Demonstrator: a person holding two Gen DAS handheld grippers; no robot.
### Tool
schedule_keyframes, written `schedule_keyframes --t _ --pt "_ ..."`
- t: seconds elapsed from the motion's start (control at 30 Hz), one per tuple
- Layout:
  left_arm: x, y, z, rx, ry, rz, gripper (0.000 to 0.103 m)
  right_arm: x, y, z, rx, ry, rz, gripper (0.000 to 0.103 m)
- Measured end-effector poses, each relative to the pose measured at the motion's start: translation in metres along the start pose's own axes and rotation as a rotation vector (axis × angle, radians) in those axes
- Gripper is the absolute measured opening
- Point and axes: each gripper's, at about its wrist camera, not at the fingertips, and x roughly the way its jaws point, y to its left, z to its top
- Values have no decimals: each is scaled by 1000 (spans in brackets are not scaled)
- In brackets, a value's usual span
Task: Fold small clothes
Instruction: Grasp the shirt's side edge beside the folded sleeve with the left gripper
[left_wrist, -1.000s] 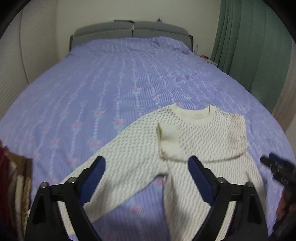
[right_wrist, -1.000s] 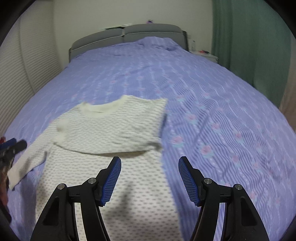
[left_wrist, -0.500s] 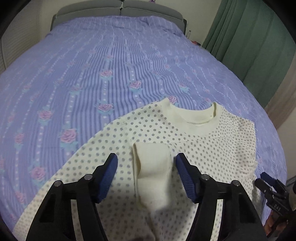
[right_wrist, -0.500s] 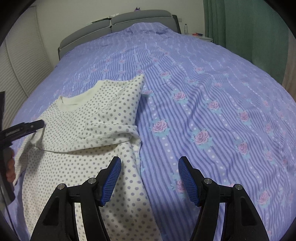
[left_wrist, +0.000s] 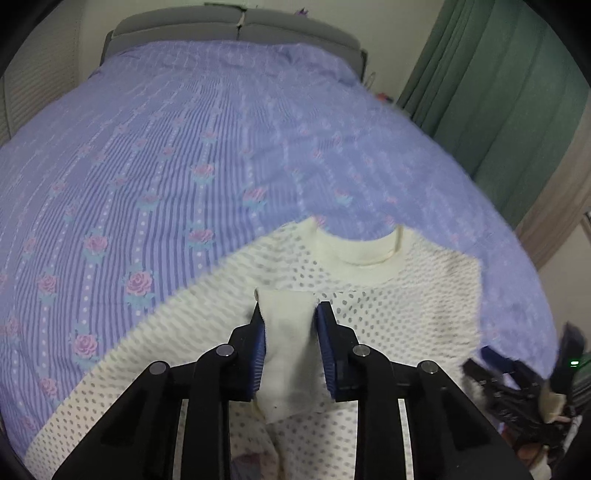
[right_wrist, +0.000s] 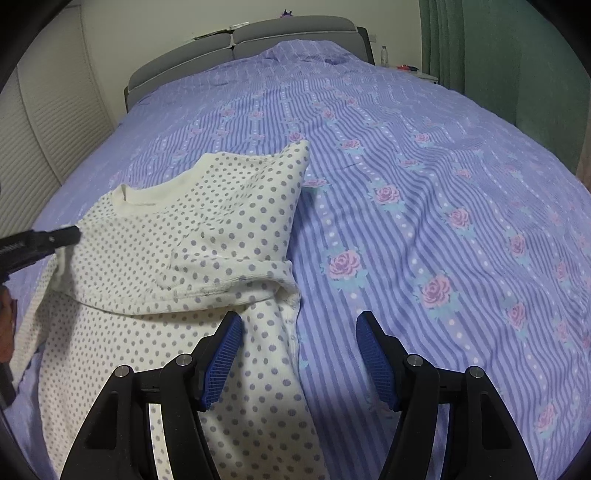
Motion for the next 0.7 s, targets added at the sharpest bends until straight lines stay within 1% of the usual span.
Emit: schedule_keyframes --t 0.03,0.07,0.1,0.2,0.3,0.4,0.57,0.6,0.7 --pt "-4 -2 1 11 -7 -3 25 0 0 0 1 1 4 65" --pt "-6 -3 1 21 -9 3 18 0 -1 0 1 1 7 65" --pt "-7 -4 2 31 -13 7 14 0 -1 0 2 3 9 65" --pt "-14 -7 4 33 -12 -1 9 0 0 0 2 4 23 65" --pt "-18 -11 8 42 -24 -12 9 1 2 1 -7 9 31 65" --pt "-16 -14 8 66 -11 -5 8 2 2 1 -9 15 33 65" --pt "10 -8 -2 48 71 -18 8 1 1 -2 -12 18 33 65" --pt "13 -7 -5 48 79 -22 8 0 1 -3 -13 18 32 65" --pt "18 -4 -11 55 91 3 10 -1 1 -4 -17 17 29 65"
